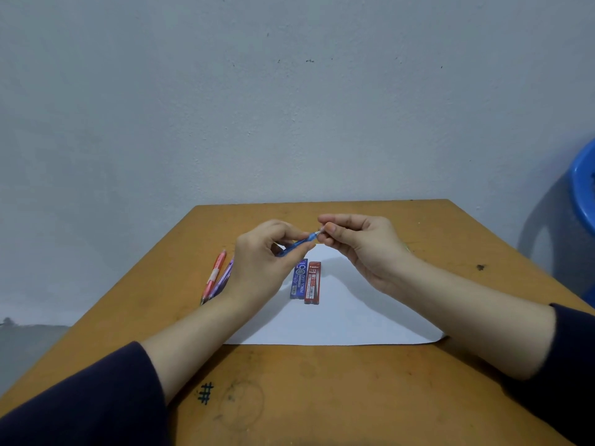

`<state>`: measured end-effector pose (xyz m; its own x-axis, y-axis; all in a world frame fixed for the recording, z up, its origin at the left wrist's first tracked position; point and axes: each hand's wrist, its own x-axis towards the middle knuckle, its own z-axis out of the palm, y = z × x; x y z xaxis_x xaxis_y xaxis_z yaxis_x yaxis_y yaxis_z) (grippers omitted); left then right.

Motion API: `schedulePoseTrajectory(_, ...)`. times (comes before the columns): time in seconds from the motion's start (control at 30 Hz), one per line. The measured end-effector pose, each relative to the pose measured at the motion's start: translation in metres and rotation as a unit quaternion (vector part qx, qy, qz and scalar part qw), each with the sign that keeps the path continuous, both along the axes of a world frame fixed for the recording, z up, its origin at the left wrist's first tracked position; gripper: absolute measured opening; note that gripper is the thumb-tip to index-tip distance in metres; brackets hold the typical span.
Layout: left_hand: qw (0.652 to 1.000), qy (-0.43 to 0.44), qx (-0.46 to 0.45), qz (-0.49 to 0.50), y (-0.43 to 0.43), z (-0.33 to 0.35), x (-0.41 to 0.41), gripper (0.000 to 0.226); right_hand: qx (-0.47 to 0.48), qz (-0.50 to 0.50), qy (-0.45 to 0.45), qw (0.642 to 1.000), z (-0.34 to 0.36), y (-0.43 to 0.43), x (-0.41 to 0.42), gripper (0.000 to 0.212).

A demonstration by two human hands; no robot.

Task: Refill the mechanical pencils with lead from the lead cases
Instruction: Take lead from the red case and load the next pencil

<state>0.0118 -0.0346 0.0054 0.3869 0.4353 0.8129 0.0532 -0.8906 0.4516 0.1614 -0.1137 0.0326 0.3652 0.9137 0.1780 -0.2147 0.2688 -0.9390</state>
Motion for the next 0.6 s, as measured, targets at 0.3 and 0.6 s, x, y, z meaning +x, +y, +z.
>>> schedulePoseTrajectory(0.3,1.000,0.002,-0.018,-0.013,0.0006,-0.0023,0.0012,0.017,-0.012,0.004,-0.024,1.000,-0.0015,-0.0007,-0.0016,0.013)
schedulePoseTrajectory(0.6,1.000,0.003,0.003,-0.005,-0.0009,-0.0028,0.0017,0.023,0.004,-0.003,-0.021,1.000,-0.0033,0.0019,0.0039,0.014)
